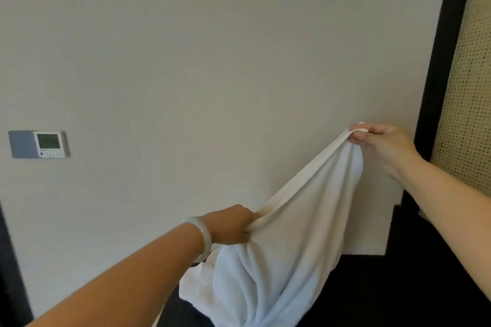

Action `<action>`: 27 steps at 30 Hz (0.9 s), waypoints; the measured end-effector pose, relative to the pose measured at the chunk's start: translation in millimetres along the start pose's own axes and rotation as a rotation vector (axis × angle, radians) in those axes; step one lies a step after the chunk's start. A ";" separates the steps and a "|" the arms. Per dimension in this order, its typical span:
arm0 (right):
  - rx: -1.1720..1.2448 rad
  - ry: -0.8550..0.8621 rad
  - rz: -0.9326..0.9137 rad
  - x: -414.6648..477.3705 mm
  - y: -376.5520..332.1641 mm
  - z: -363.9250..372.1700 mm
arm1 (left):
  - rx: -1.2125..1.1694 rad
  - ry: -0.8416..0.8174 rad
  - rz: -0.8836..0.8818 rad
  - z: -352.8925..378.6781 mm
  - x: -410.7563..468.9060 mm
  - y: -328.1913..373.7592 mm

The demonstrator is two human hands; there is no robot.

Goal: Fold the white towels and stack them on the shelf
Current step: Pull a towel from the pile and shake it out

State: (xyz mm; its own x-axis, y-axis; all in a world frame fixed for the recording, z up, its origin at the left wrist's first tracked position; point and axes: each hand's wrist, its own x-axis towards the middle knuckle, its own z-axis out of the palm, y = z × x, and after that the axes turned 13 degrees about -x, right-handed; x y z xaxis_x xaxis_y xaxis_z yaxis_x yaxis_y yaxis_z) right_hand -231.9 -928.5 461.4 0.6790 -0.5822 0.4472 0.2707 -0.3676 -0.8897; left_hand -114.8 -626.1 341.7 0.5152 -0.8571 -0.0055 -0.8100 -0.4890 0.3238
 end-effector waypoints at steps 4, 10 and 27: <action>-0.098 -0.006 -0.015 -3.1 8.5 -3.3 | 0.055 0.018 -0.161 23.4 5.1 -8.8; -0.323 0.137 0.153 10.3 41.1 -35.1 | -0.121 0.560 -0.155 -1.9 3.0 -17.5; 0.008 0.158 0.149 15.1 75.2 -36.2 | -0.232 0.031 0.123 54.3 -2.1 -15.4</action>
State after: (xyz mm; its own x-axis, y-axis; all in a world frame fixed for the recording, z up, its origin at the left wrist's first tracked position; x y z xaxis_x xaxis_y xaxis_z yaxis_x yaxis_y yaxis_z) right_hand -226.0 -991.2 404.5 0.5966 -0.7364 0.3189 0.1815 -0.2633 -0.9475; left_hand -118.6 -625.5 285.4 0.4282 -0.9005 0.0753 -0.7830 -0.3281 0.5284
